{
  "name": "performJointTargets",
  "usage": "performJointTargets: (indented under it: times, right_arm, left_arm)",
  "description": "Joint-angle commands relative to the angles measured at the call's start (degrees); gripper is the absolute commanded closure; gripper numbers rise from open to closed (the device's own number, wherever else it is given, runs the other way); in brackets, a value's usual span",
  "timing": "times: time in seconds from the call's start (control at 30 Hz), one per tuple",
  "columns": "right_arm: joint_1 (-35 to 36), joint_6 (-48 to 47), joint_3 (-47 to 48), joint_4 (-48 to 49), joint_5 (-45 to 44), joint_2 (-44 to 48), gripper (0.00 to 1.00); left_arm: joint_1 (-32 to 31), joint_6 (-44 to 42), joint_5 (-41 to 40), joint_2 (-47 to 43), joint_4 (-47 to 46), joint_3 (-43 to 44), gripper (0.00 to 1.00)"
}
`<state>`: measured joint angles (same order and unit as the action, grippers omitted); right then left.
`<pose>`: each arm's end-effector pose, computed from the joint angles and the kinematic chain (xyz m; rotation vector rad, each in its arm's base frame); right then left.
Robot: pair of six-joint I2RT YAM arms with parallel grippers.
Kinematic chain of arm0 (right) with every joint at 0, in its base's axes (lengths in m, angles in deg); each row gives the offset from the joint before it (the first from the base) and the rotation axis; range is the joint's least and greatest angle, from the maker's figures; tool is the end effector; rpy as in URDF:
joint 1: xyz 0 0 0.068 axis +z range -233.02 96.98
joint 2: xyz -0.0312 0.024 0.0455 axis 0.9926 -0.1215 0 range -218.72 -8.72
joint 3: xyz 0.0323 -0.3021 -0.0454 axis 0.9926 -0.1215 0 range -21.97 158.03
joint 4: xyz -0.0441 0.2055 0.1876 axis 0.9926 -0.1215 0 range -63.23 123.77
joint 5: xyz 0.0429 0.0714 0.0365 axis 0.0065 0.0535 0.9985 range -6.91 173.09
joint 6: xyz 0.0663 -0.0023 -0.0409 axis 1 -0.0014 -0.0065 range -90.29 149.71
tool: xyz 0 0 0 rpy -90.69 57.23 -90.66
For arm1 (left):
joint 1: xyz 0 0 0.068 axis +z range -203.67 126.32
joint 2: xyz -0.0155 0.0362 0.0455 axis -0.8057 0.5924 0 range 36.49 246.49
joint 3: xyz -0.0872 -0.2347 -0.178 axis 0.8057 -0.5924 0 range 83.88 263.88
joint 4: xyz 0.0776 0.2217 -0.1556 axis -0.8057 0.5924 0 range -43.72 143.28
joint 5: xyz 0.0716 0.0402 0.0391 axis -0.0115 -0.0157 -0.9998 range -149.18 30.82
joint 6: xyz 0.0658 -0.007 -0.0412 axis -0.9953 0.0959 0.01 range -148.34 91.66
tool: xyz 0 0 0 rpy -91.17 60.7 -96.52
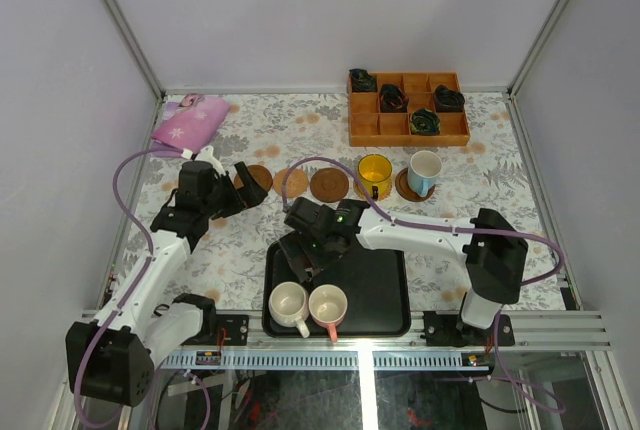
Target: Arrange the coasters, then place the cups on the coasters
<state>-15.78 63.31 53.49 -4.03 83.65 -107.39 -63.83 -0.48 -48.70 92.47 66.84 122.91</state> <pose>0.1549 0.3708 0.2366 -0.8055 2.6531 0.5609 0.2298 -0.0533 0.2564 -0.2480 2.2593 -0.5612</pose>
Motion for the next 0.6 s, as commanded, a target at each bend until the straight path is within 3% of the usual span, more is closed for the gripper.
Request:
performJointTargets:
  times: [0.0, 0.3, 0.4, 0.53, 0.57]
  right_arm:
    - [0.5, 2.2, 1.0, -0.1, -2.5, -1.4, 0.09]
    - [0.4, 2.3, 1.8, -2.0, -5.3, -4.6, 0.39]
    - [0.4, 2.3, 1.5, -2.1, -5.5, -4.7, 0.60]
    - [0.4, 2.4, 0.9, -2.5, -6.1, -4.5, 0.98]
    - [0.5, 2.4, 0.9, -2.7, -6.2, -4.3, 1.00]
  left_arm:
    - [-0.3, 0.5, -0.6, -1.9, -1.1, -0.8, 0.00]
    - [-0.3, 0.7, -0.9, -2.9, -1.1, -0.4, 0.00]
    - [-0.3, 0.6, -1.3, -2.7, -1.2, -0.4, 0.00]
    - [-0.3, 0.7, -1.4, -2.5, -1.3, -0.7, 0.00]
    - [-0.3, 0.7, -1.3, -2.4, -1.3, -0.6, 0.00]
